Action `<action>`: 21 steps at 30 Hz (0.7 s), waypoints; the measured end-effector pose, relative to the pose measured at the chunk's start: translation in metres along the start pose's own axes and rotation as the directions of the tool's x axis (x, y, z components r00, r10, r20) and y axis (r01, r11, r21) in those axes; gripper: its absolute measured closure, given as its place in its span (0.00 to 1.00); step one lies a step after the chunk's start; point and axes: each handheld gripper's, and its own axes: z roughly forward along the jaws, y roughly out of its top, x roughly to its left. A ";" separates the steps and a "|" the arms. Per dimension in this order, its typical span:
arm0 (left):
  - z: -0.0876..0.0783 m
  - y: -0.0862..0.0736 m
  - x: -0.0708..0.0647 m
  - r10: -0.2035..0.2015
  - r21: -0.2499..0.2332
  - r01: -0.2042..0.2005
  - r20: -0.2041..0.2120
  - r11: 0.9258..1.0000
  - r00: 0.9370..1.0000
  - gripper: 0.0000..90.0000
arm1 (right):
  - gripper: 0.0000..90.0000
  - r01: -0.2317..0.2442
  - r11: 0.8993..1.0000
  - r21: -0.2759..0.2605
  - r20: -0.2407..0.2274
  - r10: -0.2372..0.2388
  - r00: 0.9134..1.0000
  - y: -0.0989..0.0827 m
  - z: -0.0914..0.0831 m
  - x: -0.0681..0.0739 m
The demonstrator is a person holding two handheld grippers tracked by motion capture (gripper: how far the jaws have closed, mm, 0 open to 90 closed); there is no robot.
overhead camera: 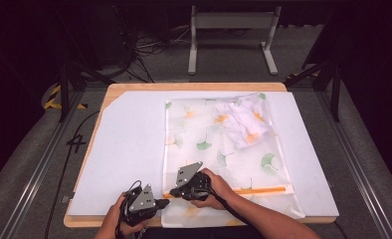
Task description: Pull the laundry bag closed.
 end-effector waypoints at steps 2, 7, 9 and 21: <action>0.000 0.000 0.000 0.002 0.001 -0.002 0.000 1.000 1.000 1.00 | 1.00 0.002 1.000 -0.001 -0.001 -0.002 1.000 0.000 -0.001 0.000; 0.000 0.000 -0.001 0.001 0.006 -0.001 -0.004 1.000 1.000 1.00 | 1.00 0.004 1.000 0.002 0.004 -0.004 1.000 -0.002 -0.003 0.001; 0.000 0.000 0.000 0.002 0.000 -0.002 -0.001 1.000 1.000 1.00 | 1.00 0.001 1.000 -0.006 0.002 -0.001 1.000 -0.003 -0.004 0.001; 0.000 0.000 0.000 -0.003 0.000 0.003 0.001 1.000 1.000 1.00 | 1.00 0.000 1.000 -0.009 -0.001 0.000 1.000 -0.004 -0.008 0.001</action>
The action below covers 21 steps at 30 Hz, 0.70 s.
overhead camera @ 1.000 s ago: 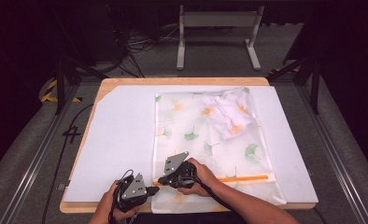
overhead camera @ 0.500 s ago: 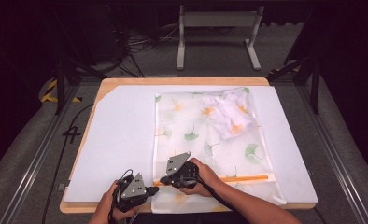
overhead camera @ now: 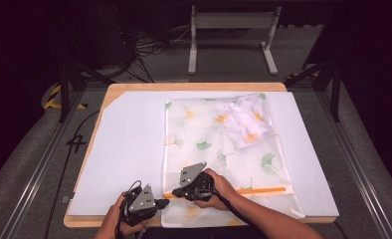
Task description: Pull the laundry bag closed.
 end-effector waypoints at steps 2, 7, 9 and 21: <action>0.000 0.000 0.000 0.000 0.000 0.000 0.003 1.000 1.000 1.00 | 1.00 -0.009 1.000 -0.006 -0.001 0.009 1.000 -0.001 -0.001 -0.001; 0.000 0.000 0.001 -0.001 0.001 0.001 0.004 1.000 1.000 1.00 | 1.00 -0.006 1.000 -0.007 -0.006 0.006 1.000 -0.002 -0.004 0.000; 0.000 0.000 0.000 -0.002 0.002 0.002 0.004 1.000 1.000 1.00 | 1.00 -0.004 1.000 -0.003 0.001 0.004 1.000 -0.002 -0.005 0.000; 0.000 0.000 0.001 -0.003 -0.002 0.003 0.009 1.000 1.000 1.00 | 1.00 -0.013 1.000 0.009 0.020 0.012 1.000 -0.010 -0.016 -0.001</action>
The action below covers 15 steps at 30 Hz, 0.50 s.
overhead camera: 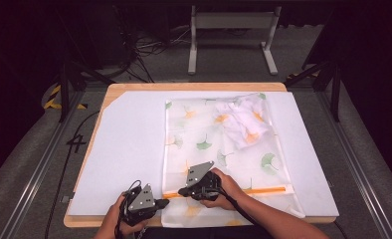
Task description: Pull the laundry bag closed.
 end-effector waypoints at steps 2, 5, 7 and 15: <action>0.000 0.000 0.000 -0.001 0.000 0.001 0.002 1.000 1.000 1.00 | 1.00 -0.008 1.000 0.000 -0.001 0.008 1.000 -0.003 -0.004 -0.001; 0.000 0.000 0.000 -0.002 0.000 0.002 0.002 1.000 1.000 1.00 | 1.00 -0.012 1.000 0.004 0.007 0.012 1.000 -0.007 -0.009 -0.001; 0.000 0.000 0.000 -0.006 -0.001 0.006 0.004 1.000 1.000 1.00 | 1.00 -0.017 1.000 0.010 0.010 0.017 1.000 -0.010 -0.014 -0.001; 0.000 0.000 0.001 -0.009 -0.005 0.009 0.009 1.000 1.000 1.00 | 1.00 -0.041 0.999 0.011 0.033 0.041 0.999 -0.026 -0.029 -0.001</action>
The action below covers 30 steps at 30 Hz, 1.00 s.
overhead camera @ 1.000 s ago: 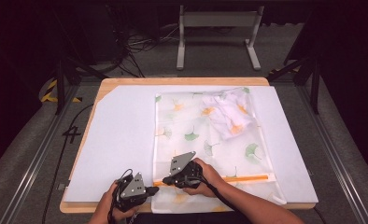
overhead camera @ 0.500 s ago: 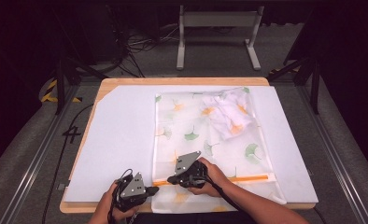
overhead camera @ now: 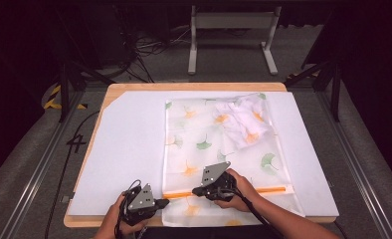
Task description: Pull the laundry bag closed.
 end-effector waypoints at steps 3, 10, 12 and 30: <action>0.000 0.000 0.000 0.001 0.000 -0.001 0.001 1.000 1.000 1.00 | 1.00 -0.009 1.000 -0.009 -0.002 0.009 1.000 -0.004 -0.004 -0.001; 0.000 0.000 0.000 0.001 0.001 -0.001 0.001 1.000 1.000 1.00 | 1.00 -0.020 1.000 -0.009 0.006 0.020 1.000 -0.006 -0.007 -0.001; 0.000 0.000 0.000 0.001 0.000 -0.001 0.001 1.000 1.000 1.00 | 1.00 -0.023 1.000 -0.007 0.012 0.023 1.000 -0.008 -0.008 -0.002; 0.000 0.000 0.001 0.001 0.000 -0.001 0.005 1.000 1.000 1.00 | 1.00 -0.036 0.999 0.015 0.051 0.035 0.998 -0.024 -0.026 -0.005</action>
